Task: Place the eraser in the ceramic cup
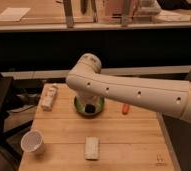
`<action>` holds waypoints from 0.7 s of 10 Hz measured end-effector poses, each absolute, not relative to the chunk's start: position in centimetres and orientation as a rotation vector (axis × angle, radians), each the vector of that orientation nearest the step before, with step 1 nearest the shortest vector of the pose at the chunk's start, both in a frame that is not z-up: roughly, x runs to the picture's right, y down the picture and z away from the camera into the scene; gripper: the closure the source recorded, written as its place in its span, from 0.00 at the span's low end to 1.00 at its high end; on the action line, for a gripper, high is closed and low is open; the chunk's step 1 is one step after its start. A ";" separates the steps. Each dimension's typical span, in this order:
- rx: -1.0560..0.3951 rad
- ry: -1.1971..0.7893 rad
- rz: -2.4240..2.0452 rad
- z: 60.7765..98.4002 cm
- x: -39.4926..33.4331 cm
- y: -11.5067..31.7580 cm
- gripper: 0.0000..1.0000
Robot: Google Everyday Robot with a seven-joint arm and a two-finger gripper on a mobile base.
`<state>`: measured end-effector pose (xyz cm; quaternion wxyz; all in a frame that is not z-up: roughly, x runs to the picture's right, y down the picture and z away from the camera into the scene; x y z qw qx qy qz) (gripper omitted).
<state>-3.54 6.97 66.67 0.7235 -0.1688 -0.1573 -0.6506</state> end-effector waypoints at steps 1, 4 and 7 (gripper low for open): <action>-0.375 -0.348 -1.449 66.6 -3.6 7.0 0.96; -0.356 -0.363 -1.489 66.3 -6.2 6.7 0.99; -0.353 -0.366 -1.507 65.9 -8.1 6.4 0.99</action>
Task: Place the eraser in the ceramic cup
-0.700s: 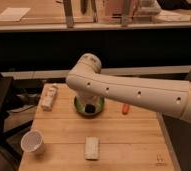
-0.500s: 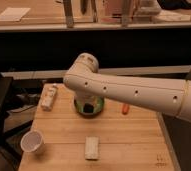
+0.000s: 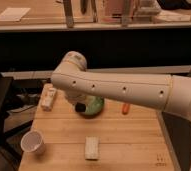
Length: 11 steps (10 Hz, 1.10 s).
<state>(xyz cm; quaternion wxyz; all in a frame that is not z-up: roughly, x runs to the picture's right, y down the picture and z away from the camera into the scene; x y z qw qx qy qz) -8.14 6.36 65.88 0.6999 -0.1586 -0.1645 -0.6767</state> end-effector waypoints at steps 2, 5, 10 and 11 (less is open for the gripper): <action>-0.350 -0.378 -1.517 65.5 -8.6 6.5 0.99; -0.333 -0.388 -1.543 65.2 -10.0 6.5 0.99; -0.322 -0.414 -1.578 64.2 -11.8 6.5 0.99; -0.319 -0.425 -1.583 64.1 -12.0 6.5 0.99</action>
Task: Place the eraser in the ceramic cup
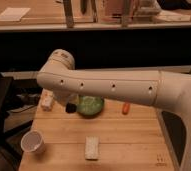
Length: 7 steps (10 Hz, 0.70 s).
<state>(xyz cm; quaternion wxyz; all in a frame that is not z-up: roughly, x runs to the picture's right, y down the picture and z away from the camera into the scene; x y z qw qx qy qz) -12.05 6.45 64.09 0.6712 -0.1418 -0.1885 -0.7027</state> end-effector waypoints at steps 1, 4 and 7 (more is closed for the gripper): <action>-0.323 -0.431 -1.586 64.0 -11.9 6.5 0.99; -0.322 -0.454 -1.605 63.5 -12.6 6.5 0.99; -0.324 -0.472 -1.621 63.3 -13.2 6.5 0.99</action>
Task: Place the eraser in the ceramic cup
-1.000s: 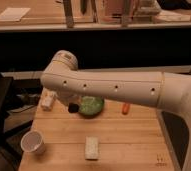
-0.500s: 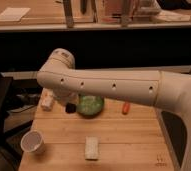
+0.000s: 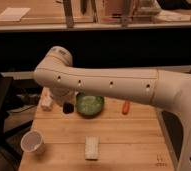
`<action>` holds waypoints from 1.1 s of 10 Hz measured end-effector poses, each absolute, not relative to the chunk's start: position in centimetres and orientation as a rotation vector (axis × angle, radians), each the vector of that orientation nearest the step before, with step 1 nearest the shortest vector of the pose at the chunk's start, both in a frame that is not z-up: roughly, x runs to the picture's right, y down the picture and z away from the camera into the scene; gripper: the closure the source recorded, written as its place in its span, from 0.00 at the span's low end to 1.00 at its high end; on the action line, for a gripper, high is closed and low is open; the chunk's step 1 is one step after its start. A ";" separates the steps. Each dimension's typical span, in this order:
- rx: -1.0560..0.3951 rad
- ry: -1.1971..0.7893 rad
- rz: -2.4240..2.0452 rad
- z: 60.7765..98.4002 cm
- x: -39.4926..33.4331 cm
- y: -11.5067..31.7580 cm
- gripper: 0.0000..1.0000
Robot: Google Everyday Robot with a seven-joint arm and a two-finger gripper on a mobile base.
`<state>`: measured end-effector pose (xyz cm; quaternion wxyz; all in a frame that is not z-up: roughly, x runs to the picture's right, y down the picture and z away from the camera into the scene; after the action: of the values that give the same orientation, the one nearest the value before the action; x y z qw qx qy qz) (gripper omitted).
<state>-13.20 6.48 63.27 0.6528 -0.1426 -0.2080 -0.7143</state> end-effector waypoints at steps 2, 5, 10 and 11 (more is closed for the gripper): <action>-0.322 -0.485 -1.634 63.2 -13.7 6.6 0.99; -0.331 -0.504 -1.653 63.1 -14.6 6.7 0.99; -0.348 -0.532 -1.690 62.8 -16.3 7.2 0.99; -0.349 -0.535 -1.699 62.8 -16.6 7.5 0.99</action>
<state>-16.56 7.49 62.79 0.6155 -0.1516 -0.2323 -0.7377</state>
